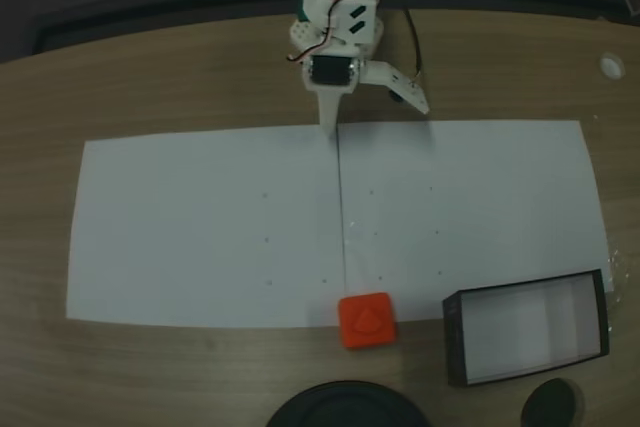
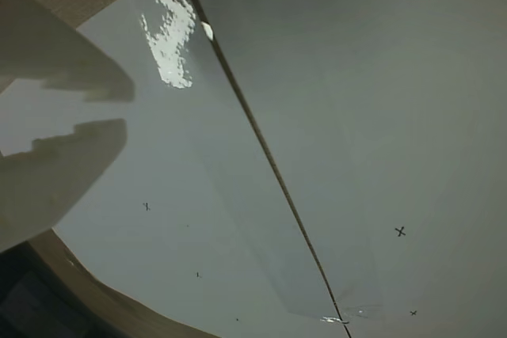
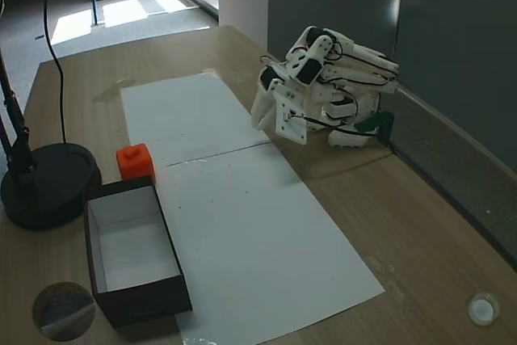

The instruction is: Grab a orange square and put it in the box.

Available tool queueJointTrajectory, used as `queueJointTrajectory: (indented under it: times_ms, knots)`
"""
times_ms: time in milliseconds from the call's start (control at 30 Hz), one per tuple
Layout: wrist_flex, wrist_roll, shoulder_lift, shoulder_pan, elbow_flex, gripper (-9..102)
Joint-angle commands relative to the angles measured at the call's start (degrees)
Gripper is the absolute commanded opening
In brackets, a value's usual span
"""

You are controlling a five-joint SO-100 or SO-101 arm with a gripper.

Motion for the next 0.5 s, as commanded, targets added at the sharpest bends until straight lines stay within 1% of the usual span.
queueJointTrajectory:
  times_ms: [0, 467]
  knots:
    - [0.53, 0.18, 1.23, -0.35, -3.43, 0]
    - [0.53, 0.53, 1.23, -0.09, -3.43, 0]
